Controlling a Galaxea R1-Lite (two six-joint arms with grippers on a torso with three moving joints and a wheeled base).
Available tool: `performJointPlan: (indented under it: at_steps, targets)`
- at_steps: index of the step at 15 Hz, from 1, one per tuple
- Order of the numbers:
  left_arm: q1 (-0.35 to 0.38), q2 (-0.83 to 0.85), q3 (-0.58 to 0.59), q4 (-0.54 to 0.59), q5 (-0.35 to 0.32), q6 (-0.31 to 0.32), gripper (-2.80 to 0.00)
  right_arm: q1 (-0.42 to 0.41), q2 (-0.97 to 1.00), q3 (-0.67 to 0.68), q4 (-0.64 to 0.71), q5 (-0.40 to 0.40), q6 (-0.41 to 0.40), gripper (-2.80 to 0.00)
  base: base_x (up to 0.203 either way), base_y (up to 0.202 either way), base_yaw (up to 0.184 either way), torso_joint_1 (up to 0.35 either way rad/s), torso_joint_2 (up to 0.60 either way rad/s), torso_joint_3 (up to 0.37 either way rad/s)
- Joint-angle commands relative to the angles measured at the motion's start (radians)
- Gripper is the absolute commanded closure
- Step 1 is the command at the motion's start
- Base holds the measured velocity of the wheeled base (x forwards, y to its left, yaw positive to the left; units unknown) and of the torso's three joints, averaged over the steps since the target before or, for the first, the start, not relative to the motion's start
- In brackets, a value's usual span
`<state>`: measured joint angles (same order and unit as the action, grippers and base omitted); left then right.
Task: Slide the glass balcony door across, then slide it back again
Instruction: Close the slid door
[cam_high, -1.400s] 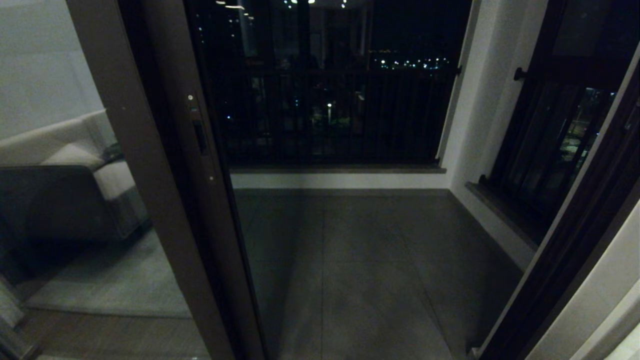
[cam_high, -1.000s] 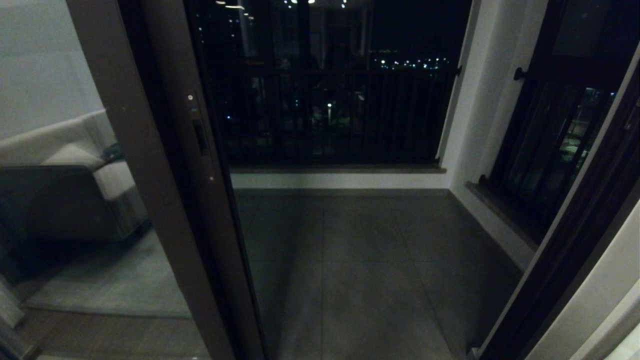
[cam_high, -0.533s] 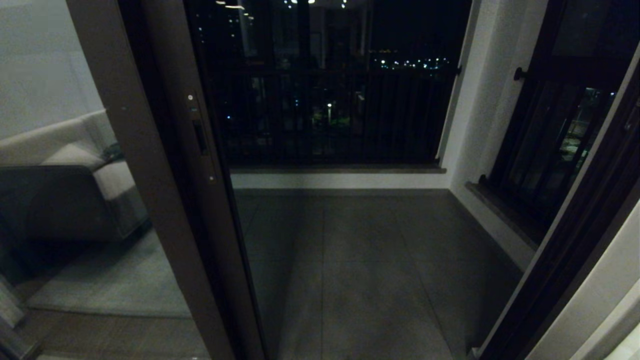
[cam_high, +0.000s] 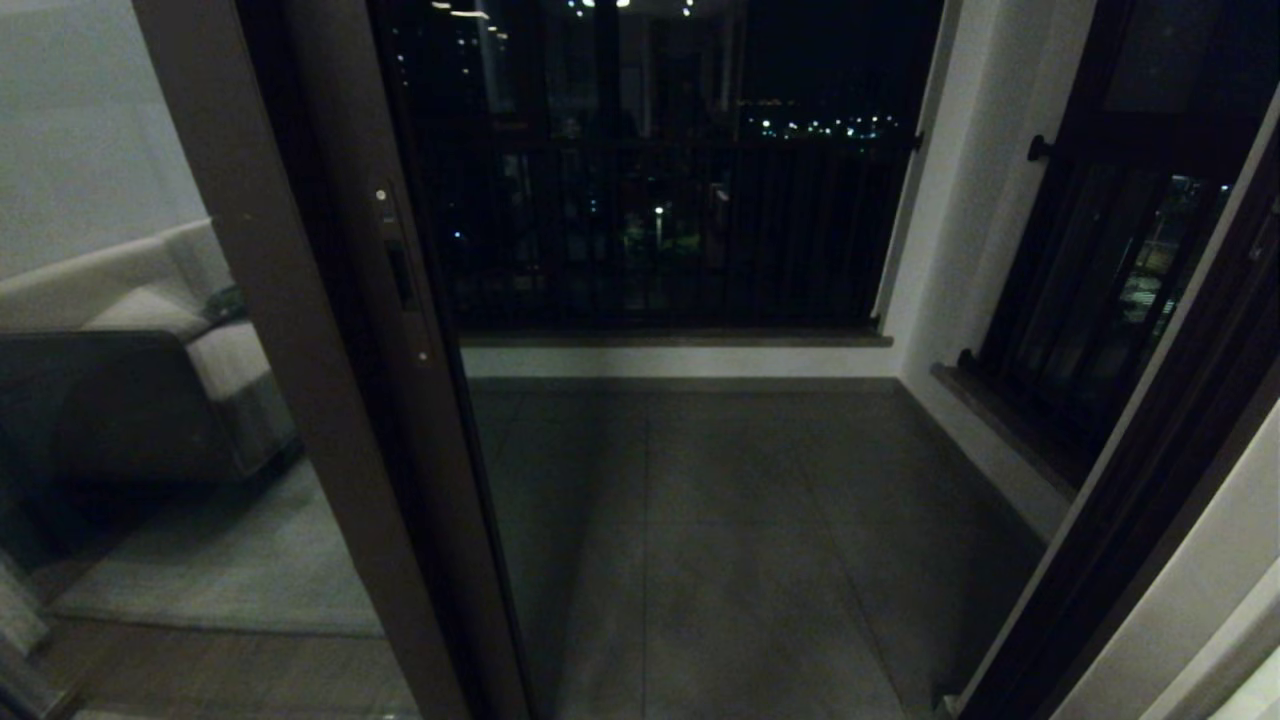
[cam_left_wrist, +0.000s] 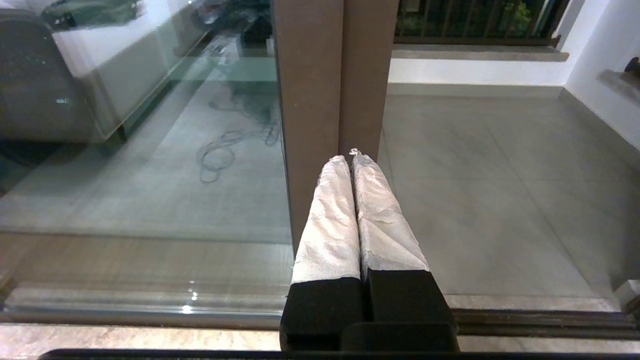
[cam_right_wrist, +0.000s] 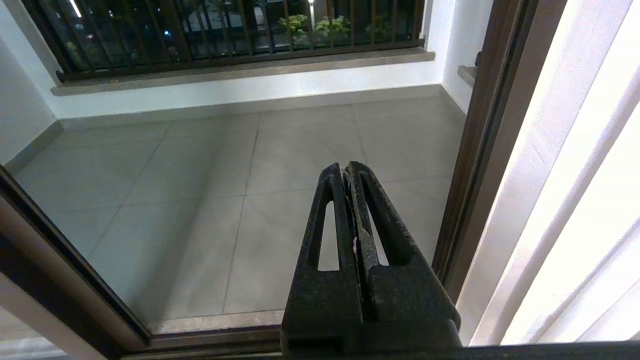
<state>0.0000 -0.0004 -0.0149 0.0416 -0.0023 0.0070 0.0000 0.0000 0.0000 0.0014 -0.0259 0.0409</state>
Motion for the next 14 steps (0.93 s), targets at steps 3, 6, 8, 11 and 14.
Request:
performJointPlan:
  at_steps: [3, 6, 8, 11, 14]
  targets:
    - [-0.001, 0.076, -0.123, 0.004, -0.015, 0.013, 0.0, 0.0, 0.0, 0.0, 0.0, 0.0, 0.001, 0.0, 0.0, 0.0, 0.0, 0.0, 0.0, 0.0]
    - [0.0, 0.168, -0.227, 0.012, -0.091, 0.0, 0.0, 0.0, 0.0, 0.0, 0.0, 0.0, 0.001, 0.0, 0.0, 0.0, 0.0, 0.0, 0.0, 0.0]
    - [-0.001, 0.253, -0.279, 0.02, -0.129, -0.002, 0.0, 0.0, 0.0, 0.0, 0.0, 0.0, 0.001, 0.0, 0.0, 0.0, 0.0, 0.0, 0.0, 0.0]
    - [-0.011, 0.485, -0.344, -0.024, -0.183, -0.041, 0.0, 0.0, 0.0, 0.0, 0.0, 0.0, 0.001, 0.0, 0.0, 0.0, 0.0, 0.0, 0.0, 0.0]
    - [-0.015, 0.733, -0.501, -0.078, -0.281, -0.064, 0.0, 0.0, 0.0, 0.0, 0.0, 0.0, 0.001, 0.0, 0.0, 0.0, 0.0, 0.0, 0.0, 0.0]
